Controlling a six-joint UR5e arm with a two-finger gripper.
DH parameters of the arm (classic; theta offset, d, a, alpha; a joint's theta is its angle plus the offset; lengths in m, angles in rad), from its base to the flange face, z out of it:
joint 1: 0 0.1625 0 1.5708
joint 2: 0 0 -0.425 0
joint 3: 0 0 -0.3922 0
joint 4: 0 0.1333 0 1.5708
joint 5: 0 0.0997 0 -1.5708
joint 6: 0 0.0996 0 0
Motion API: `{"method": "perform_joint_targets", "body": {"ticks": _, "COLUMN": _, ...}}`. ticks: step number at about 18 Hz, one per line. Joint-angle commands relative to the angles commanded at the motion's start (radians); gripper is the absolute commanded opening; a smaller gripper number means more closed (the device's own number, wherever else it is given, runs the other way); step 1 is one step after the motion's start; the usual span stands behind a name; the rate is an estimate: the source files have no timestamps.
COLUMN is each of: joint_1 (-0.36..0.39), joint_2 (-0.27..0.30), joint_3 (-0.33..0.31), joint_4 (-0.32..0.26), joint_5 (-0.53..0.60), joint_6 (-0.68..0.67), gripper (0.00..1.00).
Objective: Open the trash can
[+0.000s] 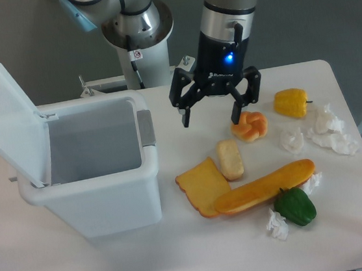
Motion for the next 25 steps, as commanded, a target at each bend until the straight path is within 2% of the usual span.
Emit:
{"method": "perform_joint_targets", "body": {"ticks": 8, "joint_1": 0.003, "joint_2": -0.008, "joint_3": -0.003, "joint_4": 0.012, "joint_5": 0.179, "joint_6": 0.173, "gripper": 1.00}}
{"method": "perform_joint_targets", "body": {"ticks": 14, "joint_1": 0.017, "joint_2": -0.008, "joint_3": -0.012, "joint_4": 0.005, "joint_5": 0.262, "joint_6": 0.279, "gripper": 1.00}}
{"method": "perform_joint_targets", "body": {"ticks": 17, "joint_1": 0.018, "joint_2": -0.006, "joint_3": -0.021, "joint_4": 0.005, "joint_5": 0.281, "joint_6": 0.329, "gripper": 1.00}}
{"method": "perform_joint_targets", "body": {"ticks": 22, "joint_1": 0.032, "joint_2": -0.008, "joint_3": -0.037, "joint_4": 0.017, "joint_5": 0.279, "joint_6": 0.332, "gripper": 1.00}}
{"method": "perform_joint_targets", "body": {"ticks": 25, "joint_1": 0.034, "joint_2": -0.035, "joint_3": -0.029, "joint_4": 0.018, "joint_5": 0.279, "joint_6": 0.351, "gripper": 1.00}}
